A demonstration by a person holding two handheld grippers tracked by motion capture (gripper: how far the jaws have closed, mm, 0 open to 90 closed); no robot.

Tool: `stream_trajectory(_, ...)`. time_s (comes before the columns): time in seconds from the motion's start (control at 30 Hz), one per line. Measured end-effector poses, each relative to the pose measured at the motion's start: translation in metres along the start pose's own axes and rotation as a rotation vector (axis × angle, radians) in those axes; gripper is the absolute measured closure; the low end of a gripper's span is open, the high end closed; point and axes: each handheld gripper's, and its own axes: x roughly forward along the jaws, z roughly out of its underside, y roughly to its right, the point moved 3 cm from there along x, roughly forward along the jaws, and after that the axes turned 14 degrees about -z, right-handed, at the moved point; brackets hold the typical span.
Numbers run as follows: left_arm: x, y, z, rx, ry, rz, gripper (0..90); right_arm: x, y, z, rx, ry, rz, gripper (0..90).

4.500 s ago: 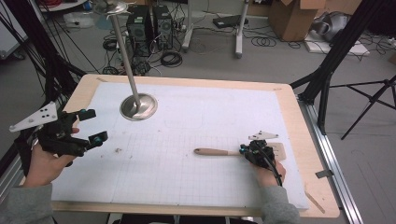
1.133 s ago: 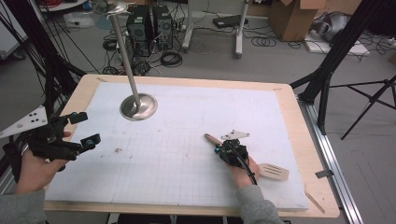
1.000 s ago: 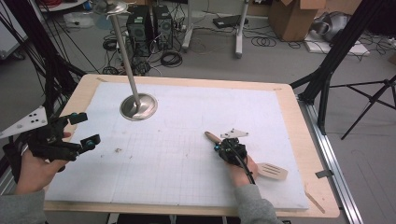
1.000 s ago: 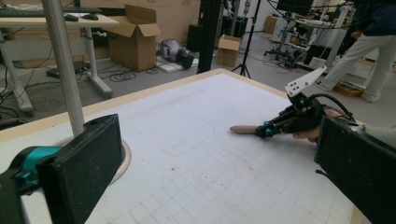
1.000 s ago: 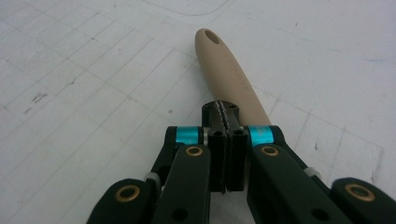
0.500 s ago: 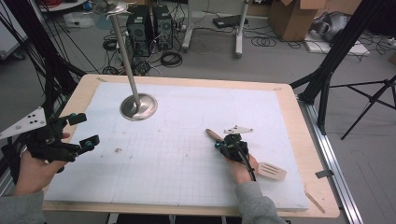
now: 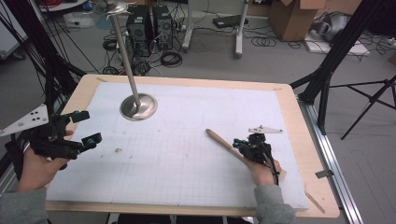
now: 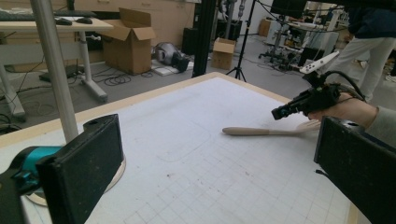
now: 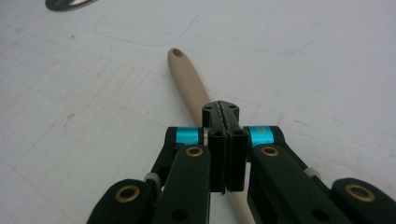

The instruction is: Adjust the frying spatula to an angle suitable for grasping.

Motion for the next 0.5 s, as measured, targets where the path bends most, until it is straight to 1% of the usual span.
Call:
stream_trajectory(0.1,0.005,0.0,0.001,0.0,-0.009,0.006,1.8,-0.008,0.006,0.003,0.002,-0.023,0.013,90.0)
stream_trajectory(0.17,0.008,0.001,0.001,0.003,-0.016,0.012,1.8,-0.011,0.012,0.008,0.004,-0.046,0.039,90.0)
stream_trajectory(0.27,0.011,0.003,0.0,0.006,-0.015,0.02,1.8,-0.011,0.016,0.013,0.034,-0.071,0.072,90.0)
stream_trajectory(0.3,0.012,0.004,0.0,0.004,-0.015,0.02,1.8,-0.01,0.016,0.014,0.034,-0.079,0.08,90.0)
stream_trajectory(0.33,0.012,0.003,0.0,0.009,-0.016,0.023,1.8,-0.009,0.015,0.015,0.028,-0.095,0.089,90.0)
stream_trajectory(0.37,0.013,0.004,0.001,0.004,-0.015,0.023,1.8,-0.006,0.015,0.016,0.017,-0.116,0.097,90.0)
stream_trajectory(0.43,0.014,0.003,0.001,0.004,-0.02,0.024,1.8,-0.002,0.014,0.019,0.009,-0.149,0.112,90.0)
stream_trajectory(0.47,0.015,0.004,0.001,0.003,-0.021,0.025,1.8,-0.001,0.014,0.02,0.006,-0.161,0.117,90.0)
stream_trajectory(0.5,0.015,0.004,0.001,0.005,-0.019,0.028,1.8,-0.001,0.015,0.02,0.006,-0.162,0.119,90.0)
